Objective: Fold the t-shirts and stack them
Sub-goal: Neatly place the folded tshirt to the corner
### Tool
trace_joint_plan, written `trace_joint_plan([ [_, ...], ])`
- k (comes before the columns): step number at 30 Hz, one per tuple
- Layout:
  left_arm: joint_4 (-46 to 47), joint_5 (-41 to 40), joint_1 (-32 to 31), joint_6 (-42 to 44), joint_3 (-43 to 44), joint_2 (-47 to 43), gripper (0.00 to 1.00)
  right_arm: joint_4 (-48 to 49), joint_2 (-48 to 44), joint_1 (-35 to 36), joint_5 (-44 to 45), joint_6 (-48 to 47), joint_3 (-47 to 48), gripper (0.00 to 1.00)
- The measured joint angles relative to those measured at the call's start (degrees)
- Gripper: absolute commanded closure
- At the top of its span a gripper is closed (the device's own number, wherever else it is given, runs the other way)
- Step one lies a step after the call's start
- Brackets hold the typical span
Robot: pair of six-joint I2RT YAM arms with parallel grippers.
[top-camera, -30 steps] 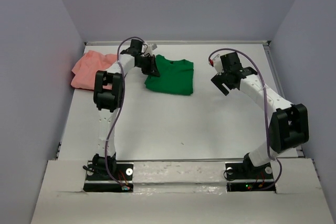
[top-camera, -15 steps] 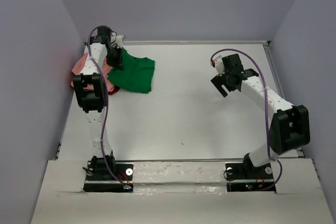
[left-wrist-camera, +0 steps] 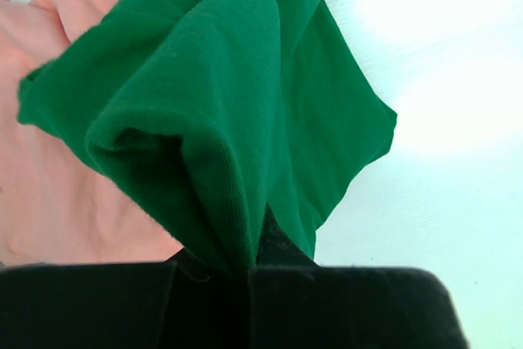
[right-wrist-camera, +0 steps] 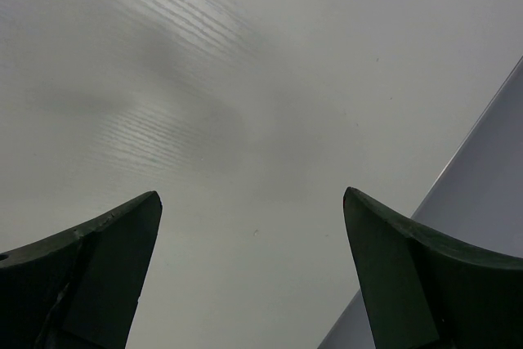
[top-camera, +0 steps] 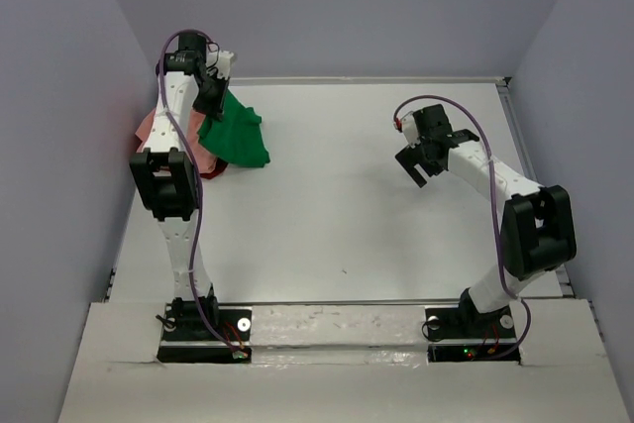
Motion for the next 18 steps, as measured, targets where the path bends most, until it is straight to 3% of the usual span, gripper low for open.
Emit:
trace_joint_plan([
  [18,-2.7,-9.6,0.0,4.2,1.2,-2.2,1.00,0.0,2.2,0.0,1.0,0.2,0.5,0.02],
])
